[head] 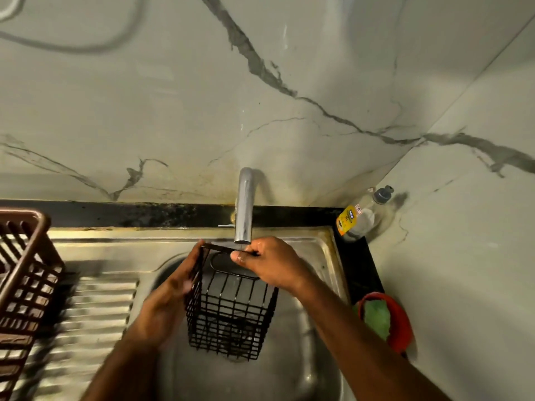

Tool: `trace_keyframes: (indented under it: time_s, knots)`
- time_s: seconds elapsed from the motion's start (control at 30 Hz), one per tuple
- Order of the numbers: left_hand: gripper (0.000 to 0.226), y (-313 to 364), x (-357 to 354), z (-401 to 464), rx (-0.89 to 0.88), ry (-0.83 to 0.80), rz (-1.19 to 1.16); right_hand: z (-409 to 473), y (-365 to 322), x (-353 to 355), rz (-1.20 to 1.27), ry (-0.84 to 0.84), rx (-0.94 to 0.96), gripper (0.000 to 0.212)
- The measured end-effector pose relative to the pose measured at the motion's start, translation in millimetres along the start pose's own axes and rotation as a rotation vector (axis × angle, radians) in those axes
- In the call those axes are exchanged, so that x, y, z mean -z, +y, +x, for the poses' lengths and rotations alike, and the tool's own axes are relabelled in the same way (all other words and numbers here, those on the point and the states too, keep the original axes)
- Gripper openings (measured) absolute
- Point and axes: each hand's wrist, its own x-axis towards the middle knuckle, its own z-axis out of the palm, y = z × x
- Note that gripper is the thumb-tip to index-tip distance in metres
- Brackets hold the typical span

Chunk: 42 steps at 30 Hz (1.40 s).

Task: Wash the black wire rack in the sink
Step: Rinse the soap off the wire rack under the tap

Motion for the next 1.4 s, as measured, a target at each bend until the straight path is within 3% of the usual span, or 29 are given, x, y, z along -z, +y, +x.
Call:
trace_keyframes:
  time_s: [0.03,0.07,0.13,0.17,0.27,0.4,0.6,0.73,0.87,0.97,1.1,1.23,1.4]
  knots:
    - [0.127,12.1,-7.3,2.5,0.021,0.039,0.051,-1.5,-2.7,-2.9,-0.054,0.030,-0.002,0.041]
    - [0.111,19.5,-12.7,6.3,0.031,0.073,0.152,-2.6,-5.1,-4.7,-0.086,0.064,-0.007,0.044]
    - [0.076,25.8,-19.5,11.4,0.064,0.170,0.501,-3.3,-8.3,-5.3,-0.099,0.117,-0.030,0.046]
    - [0.070,24.6,-20.3,14.1,0.052,0.223,0.686,-4.1,-10.1,-5.8,-0.091,0.132,-0.043,0.046]
    - [0.077,29.5,-39.1,28.2,0.013,0.344,1.114,-4.7,-12.9,-9.0,-0.049,0.163,-0.088,0.041]
    - [0.064,25.9,-71.0,29.7,0.126,0.278,1.407,-0.6,-12.4,-16.4,-0.014,0.156,-0.149,0.033]
    - [0.074,8.0,-89.1,12.1,0.026,0.230,1.499,1.2,-4.7,-27.6,0.337,0.153,-0.313,0.037]
    - [0.088,-1.7,-97.4,2.0,-0.045,0.166,1.489,-2.4,-5.7,-27.2,0.293,0.151,-0.291,0.034]
    - [0.071,-0.1,-88.8,15.7,-0.002,0.133,1.521,-3.4,-9.0,-17.4,0.201,0.137,-0.287,0.030]
    - [0.070,1.0,-86.3,23.9,0.002,0.119,1.574,-1.6,-14.2,-8.8,0.231,0.151,-0.297,0.029]
    - [0.073,9.4,-67.8,38.2,0.004,0.246,1.425,-5.1,-15.7,-3.5,0.267,0.149,-0.279,0.035]
    - [0.060,27.5,-49.5,53.5,0.159,0.318,1.211,-12.7,-17.5,-5.6,0.192,0.087,-0.246,0.038]
    - [0.040,40.1,-61.5,46.8,-0.174,0.197,1.324,-9.8,-20.9,-4.3,0.051,0.149,-0.247,0.034]
